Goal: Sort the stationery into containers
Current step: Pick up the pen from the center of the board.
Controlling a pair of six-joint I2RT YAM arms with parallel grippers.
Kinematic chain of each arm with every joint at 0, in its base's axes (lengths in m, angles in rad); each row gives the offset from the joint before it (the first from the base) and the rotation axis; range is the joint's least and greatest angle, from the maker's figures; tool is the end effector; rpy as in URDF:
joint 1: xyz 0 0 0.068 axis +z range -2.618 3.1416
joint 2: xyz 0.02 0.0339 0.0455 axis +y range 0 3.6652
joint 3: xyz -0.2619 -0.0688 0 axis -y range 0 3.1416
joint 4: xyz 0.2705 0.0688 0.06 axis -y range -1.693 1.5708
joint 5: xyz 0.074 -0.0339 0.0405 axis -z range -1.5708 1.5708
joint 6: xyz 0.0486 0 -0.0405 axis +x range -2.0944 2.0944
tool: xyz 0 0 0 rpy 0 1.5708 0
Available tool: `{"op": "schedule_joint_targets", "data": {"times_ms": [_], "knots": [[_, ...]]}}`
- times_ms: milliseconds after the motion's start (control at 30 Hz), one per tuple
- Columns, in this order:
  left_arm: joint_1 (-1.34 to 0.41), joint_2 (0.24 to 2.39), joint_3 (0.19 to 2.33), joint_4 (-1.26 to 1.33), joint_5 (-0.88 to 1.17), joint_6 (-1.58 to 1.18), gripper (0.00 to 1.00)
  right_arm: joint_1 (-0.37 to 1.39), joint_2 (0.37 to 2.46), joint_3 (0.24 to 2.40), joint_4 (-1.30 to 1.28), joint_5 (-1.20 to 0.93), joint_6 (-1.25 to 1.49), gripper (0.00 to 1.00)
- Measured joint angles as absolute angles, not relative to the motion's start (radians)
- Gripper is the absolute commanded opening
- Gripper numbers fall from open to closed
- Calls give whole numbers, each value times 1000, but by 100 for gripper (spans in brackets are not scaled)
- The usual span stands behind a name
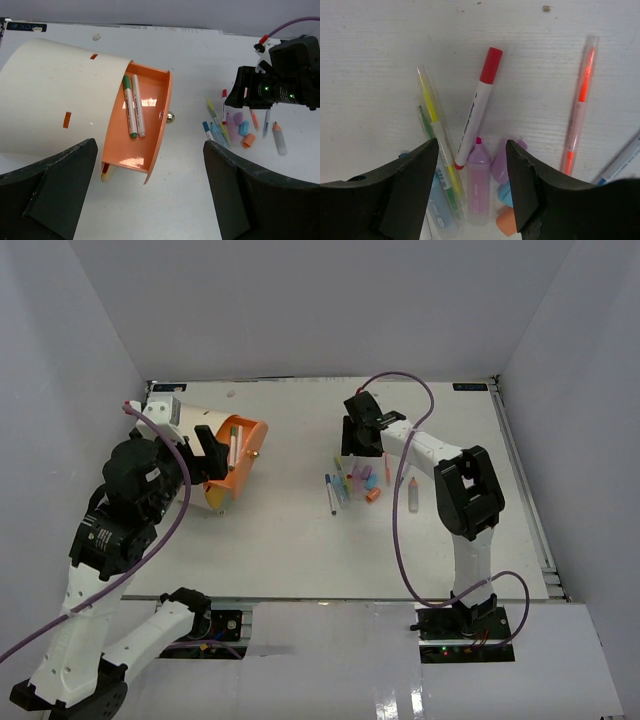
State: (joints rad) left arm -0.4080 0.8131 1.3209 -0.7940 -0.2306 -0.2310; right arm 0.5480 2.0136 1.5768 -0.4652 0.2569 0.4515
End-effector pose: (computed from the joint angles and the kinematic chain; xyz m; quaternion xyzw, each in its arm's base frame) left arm 0.1546 -0.0547 0.4535 0.0017 0.7984 -0.0994 0.5939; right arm 0.4142 0.2383 0.1951 -0.0032 0.9378 0.0498 0.3437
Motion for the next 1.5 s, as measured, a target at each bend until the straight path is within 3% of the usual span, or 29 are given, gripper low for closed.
{"op": "schedule_joint_targets", "data": {"times_ms": [433,833,1100,1267,1500], "knots": [[-408,762,1285,-832,-218,-256,98,559,2187,1674,-478,314,526,48],[-408,773,1286,-836,-181,-281,98,556,2201,1691,-485,339,542,23],[-408,824,1312,-831,-101,-329,98,556,2194,1734,-492,295,530,19],[-408,886,1339,-796,-14,-376,98,556,2081,1697,-460,225,487,18],[-408,1030,1348,-653,146,-509,91,557,1606,1376,-255,44,435,16]]}}
